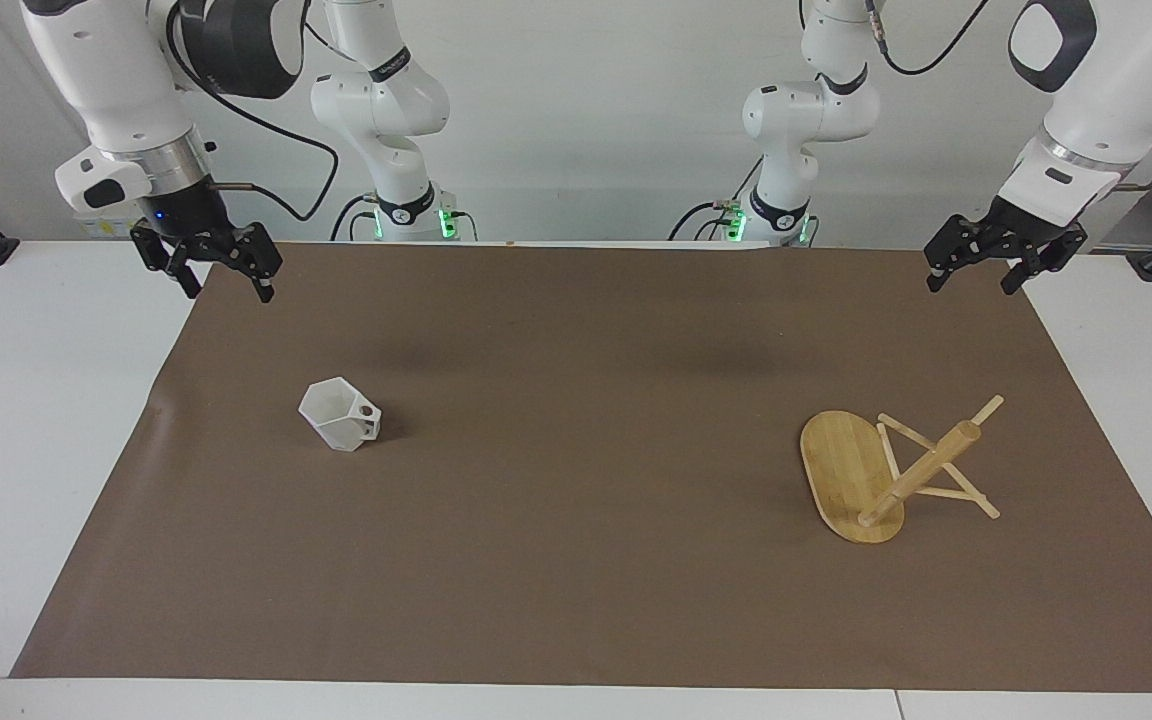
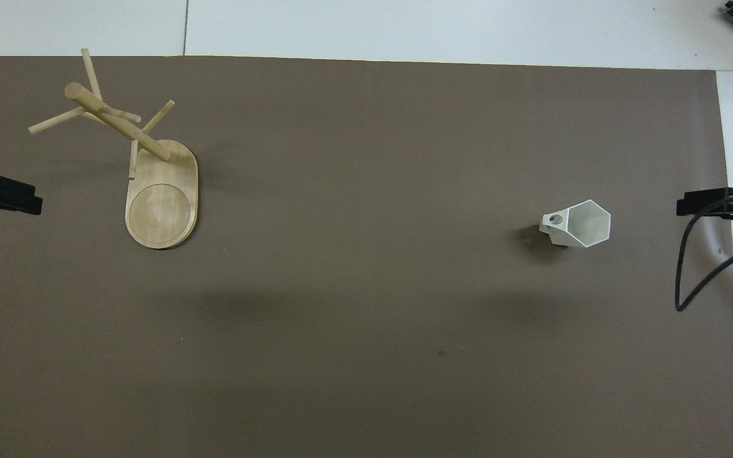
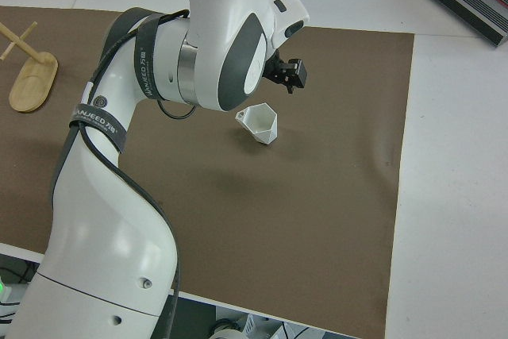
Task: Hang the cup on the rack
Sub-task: 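Move the right gripper toward the white faceted cup, then grasp the white cup's rim with the right gripper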
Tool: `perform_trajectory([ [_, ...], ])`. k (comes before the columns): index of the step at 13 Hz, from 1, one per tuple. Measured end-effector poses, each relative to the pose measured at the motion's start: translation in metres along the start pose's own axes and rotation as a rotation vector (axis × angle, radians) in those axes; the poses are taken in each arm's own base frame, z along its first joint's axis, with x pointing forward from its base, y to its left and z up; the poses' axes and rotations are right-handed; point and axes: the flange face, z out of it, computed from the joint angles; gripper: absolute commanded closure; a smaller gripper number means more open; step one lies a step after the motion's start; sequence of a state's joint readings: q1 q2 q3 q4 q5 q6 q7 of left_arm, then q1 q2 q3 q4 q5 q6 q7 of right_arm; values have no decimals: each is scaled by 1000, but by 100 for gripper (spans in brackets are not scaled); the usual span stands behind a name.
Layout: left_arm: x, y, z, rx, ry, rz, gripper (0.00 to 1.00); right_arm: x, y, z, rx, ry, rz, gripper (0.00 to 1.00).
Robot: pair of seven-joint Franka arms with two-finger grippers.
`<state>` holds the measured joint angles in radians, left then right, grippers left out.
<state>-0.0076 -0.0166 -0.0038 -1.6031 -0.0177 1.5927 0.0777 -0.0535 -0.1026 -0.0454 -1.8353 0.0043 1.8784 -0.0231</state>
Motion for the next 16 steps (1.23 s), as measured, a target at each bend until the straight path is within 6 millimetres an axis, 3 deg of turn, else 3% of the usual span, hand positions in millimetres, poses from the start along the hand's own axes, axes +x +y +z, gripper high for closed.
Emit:
perform_trajectory([
  [3,0,0,0,0,0,0,0,11,-16,31,1,33,-22,0],
  [10,0,0,0,0,0,0,0,38,-16,121,-3,1,-22,0],
  [16,0,0,0,0,0,0,0,27,-15,178,-4,-76,-20,0],
])
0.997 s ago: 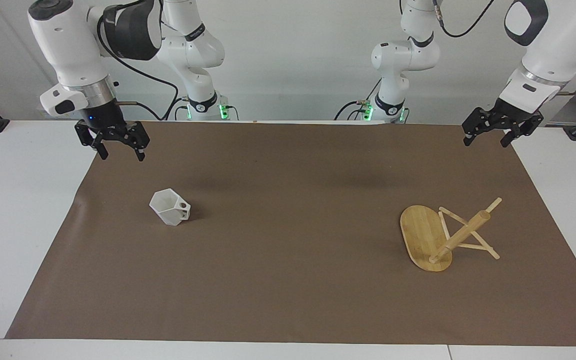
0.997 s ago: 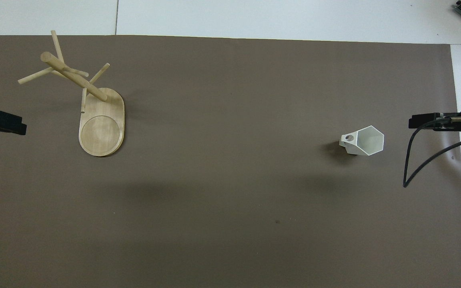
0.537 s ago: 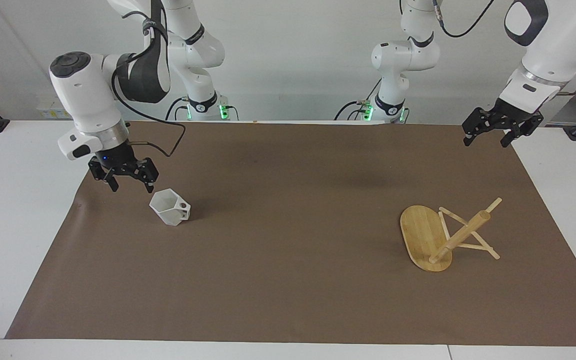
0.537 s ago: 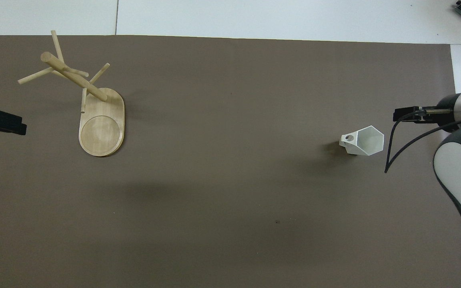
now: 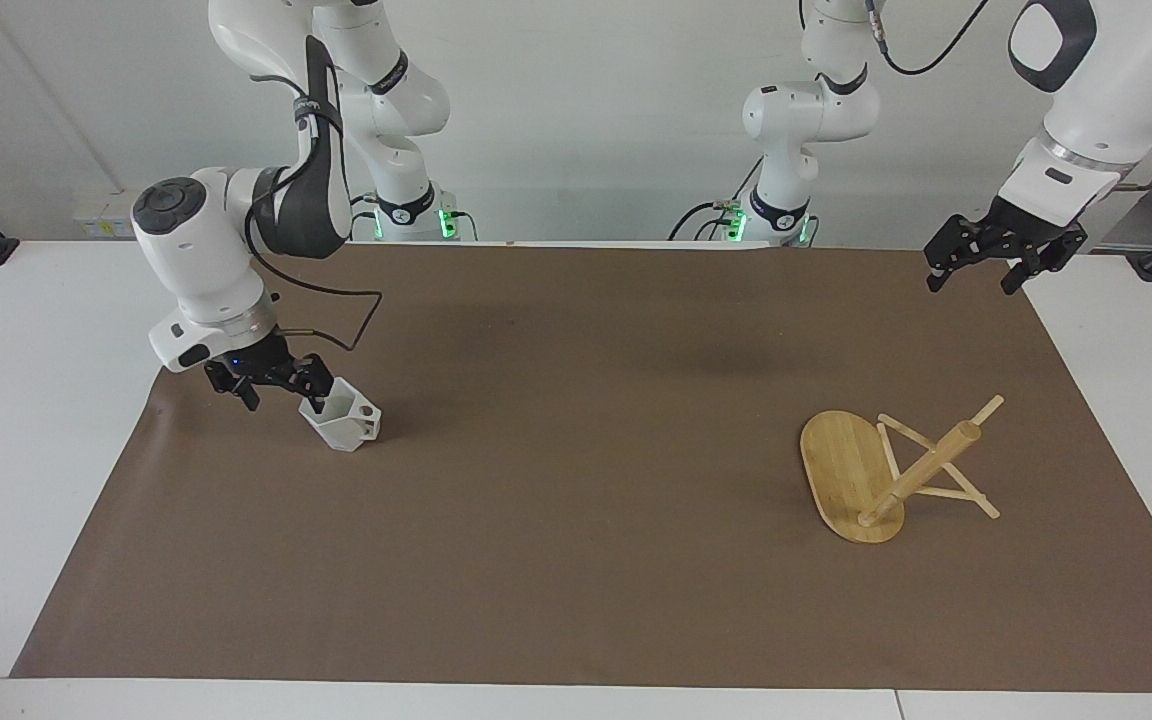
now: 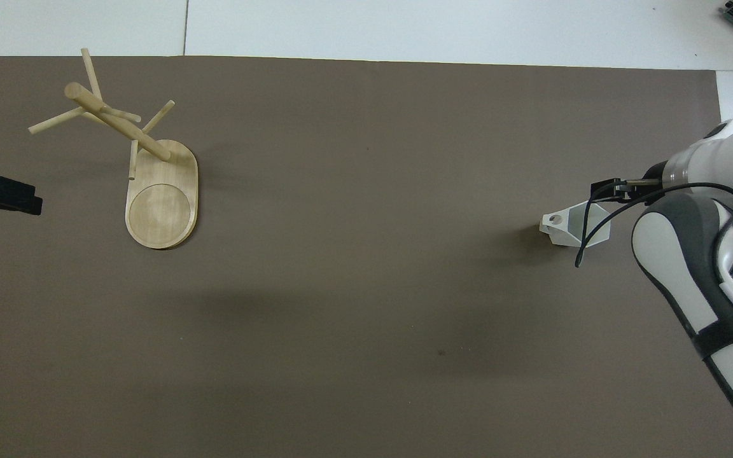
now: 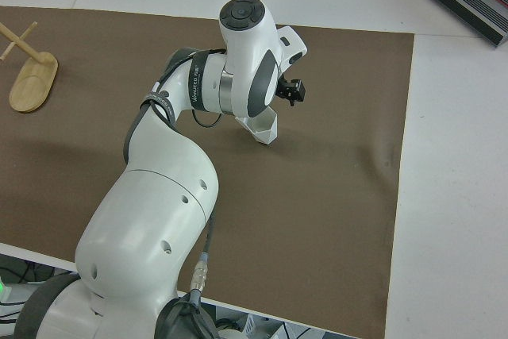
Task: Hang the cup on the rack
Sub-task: 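Grasp the white cup's rim with the right gripper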
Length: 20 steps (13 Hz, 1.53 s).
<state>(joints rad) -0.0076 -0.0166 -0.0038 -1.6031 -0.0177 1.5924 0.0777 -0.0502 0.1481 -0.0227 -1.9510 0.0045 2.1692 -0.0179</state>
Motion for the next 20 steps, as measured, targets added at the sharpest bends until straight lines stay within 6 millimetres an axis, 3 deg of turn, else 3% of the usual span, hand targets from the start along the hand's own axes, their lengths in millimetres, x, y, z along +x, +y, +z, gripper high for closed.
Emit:
perform_trajectory([
  [6,0,0,0,0,0,0,0,-9,1,16,1,-35,-48,3],
  [11,0,0,0,0,0,0,0,-19,3,39,1,-43,-45,16],
  [17,0,0,0,0,0,0,0,-22,4,45,1,-41,-43,55],
  [20,0,0,0,0,0,0,0,-20,4,42,0,-28,-42,86],
])
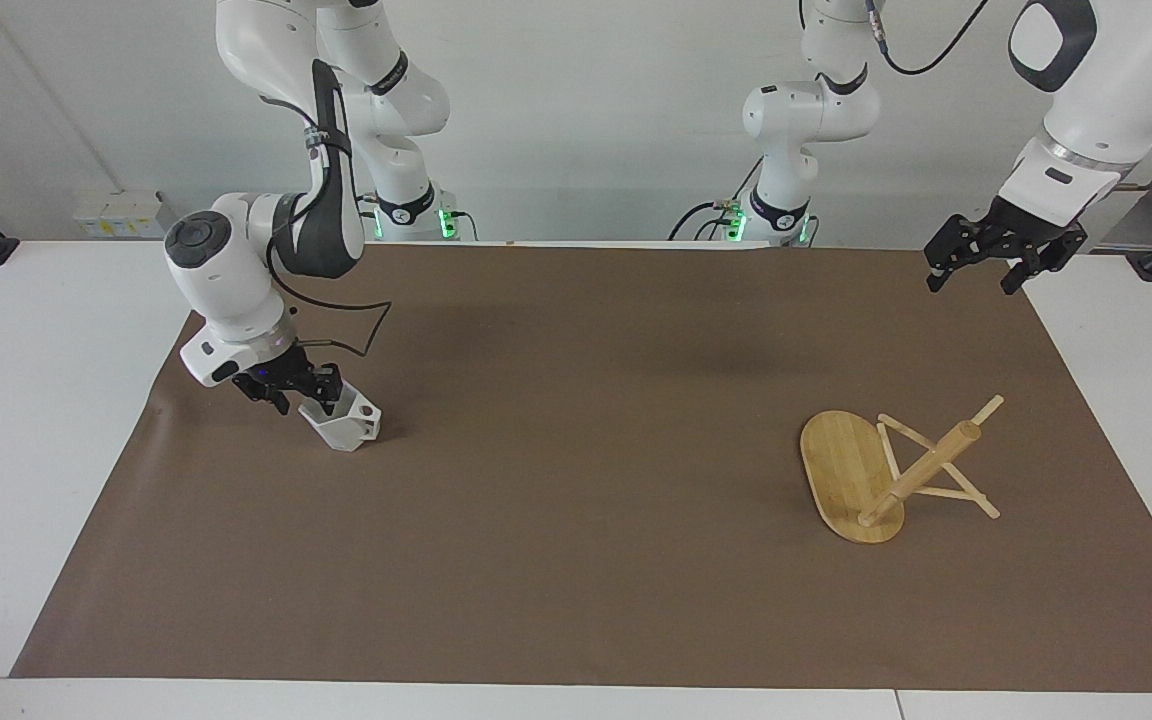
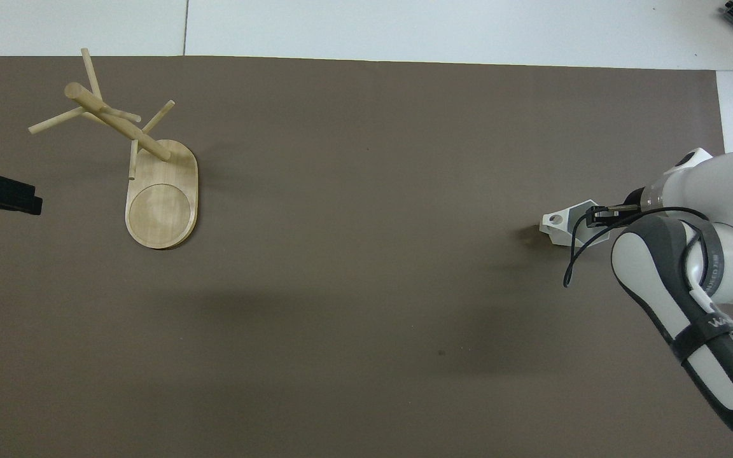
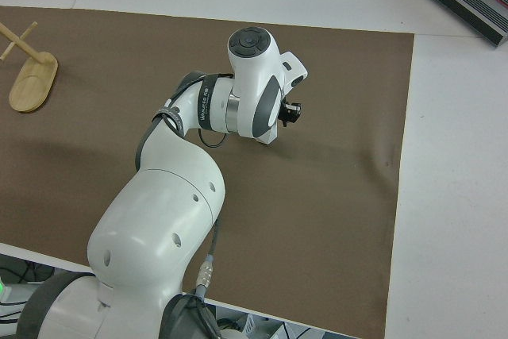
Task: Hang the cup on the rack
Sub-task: 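Grasp the white cup's rim with the right gripper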
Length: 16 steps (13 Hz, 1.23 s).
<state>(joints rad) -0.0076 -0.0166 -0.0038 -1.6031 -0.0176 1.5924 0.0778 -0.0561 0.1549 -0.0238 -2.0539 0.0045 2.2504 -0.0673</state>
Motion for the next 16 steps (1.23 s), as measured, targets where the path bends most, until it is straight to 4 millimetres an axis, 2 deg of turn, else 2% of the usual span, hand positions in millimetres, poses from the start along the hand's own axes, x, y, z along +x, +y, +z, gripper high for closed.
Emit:
perform_trajectory([
  [1,0,0,0,0,0,0,0,1,0,-1,0,4,0,96],
  [2,0,0,0,0,0,0,0,1,0,-2,0,6,0,100],
  [11,0,0,0,0,-1,0,0,6,-1,-10,5,20,3,100],
  [13,-1,0,0,0,-4,0,0,12,-3,-26,7,5,-1,100],
  [16,-4,2,-5,0,0,2,0,26,-15,-76,26,-3,-16,100],
])
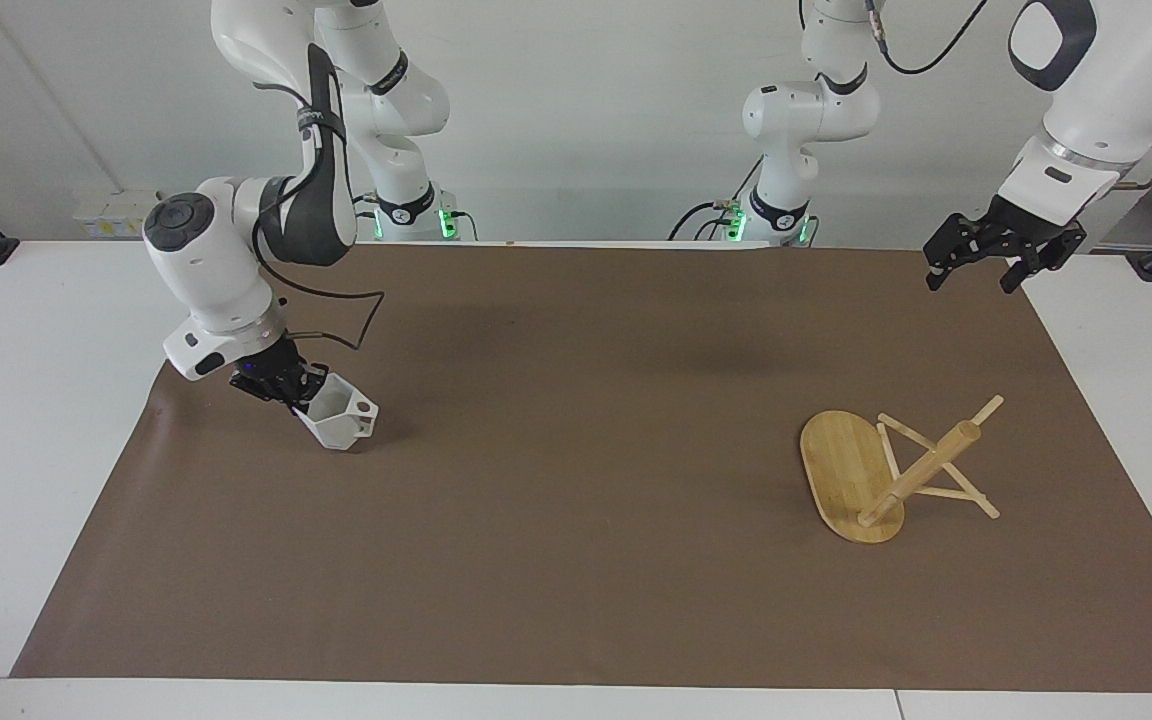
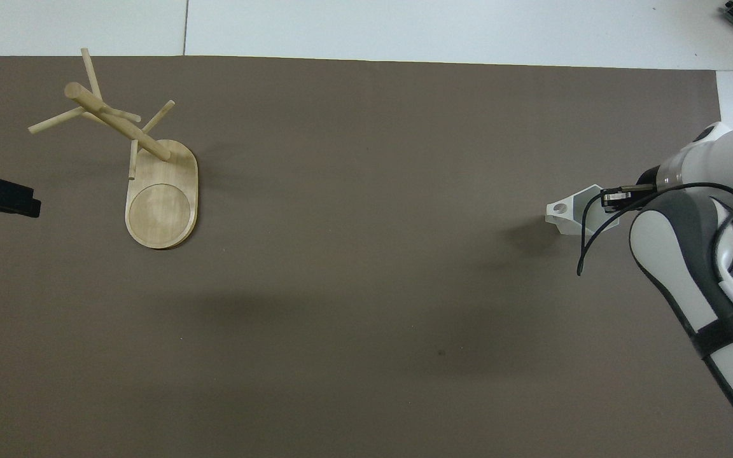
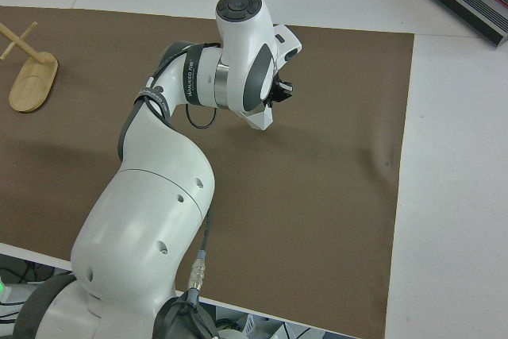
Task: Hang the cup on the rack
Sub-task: 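Carry the cup toward the center while the left gripper approaches it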
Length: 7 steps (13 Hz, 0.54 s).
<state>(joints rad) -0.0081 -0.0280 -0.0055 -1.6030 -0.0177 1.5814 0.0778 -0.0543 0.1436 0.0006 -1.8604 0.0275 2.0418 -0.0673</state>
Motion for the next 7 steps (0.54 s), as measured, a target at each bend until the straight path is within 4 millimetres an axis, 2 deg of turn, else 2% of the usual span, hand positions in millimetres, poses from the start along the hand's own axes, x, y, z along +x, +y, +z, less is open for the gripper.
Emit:
perform_trajectory([
  [2,0,13,-2,-2,7,10,0,7,-8,-38,46,39,10,100],
  [3,2,27,-2,-5,16,25,0,8,-15,-56,74,53,18,100],
  [7,5,103,7,-53,60,123,0,6,-39,-117,220,34,56,100],
])
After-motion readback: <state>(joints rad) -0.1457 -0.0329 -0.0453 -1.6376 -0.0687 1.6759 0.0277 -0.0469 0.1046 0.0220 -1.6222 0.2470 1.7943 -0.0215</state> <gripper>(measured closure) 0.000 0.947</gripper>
